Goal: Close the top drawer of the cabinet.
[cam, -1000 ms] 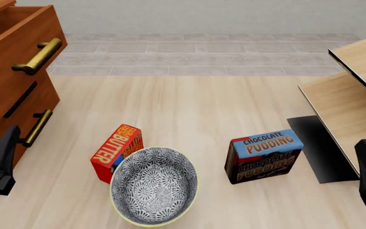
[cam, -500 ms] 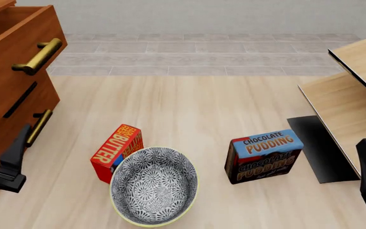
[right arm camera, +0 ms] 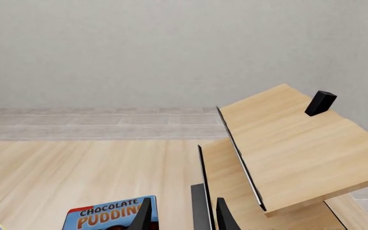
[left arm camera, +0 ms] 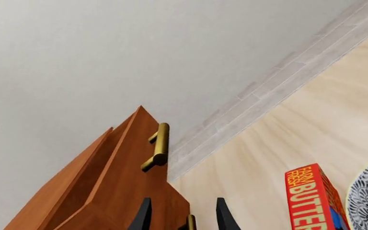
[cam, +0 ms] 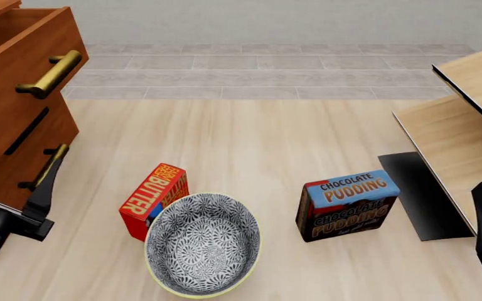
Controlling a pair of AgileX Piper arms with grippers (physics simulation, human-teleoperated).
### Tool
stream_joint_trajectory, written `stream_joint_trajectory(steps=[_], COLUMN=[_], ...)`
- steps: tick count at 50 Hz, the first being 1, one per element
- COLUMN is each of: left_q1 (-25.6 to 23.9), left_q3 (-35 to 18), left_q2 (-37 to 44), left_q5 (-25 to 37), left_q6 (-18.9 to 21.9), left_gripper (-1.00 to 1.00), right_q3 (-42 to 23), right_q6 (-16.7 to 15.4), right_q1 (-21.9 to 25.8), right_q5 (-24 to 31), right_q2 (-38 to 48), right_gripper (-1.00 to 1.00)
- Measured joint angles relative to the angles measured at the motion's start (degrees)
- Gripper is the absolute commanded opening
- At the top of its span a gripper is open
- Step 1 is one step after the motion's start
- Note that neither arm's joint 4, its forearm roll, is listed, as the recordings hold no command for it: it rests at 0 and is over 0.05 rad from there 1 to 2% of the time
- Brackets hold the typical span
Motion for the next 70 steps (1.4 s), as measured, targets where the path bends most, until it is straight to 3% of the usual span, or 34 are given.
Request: stream_joint_trajectory(steps=[25, 70], left_q1=[0.7, -0.1], left_q3=[-1.9, -1.5], left_q2=[12.4, 28.2], left_q5=[-9.6, -29.7], left_q6=[7.2, 26.3], left_gripper=[1.0, 1.0], right_q3=[0.0, 0.0], right_q6=[0.1, 0.1], right_q1=[-0.1, -0.1], right_q5=[0.0, 0.0], right_q2=[0.0, 0.0], right_gripper=[1.0, 1.0])
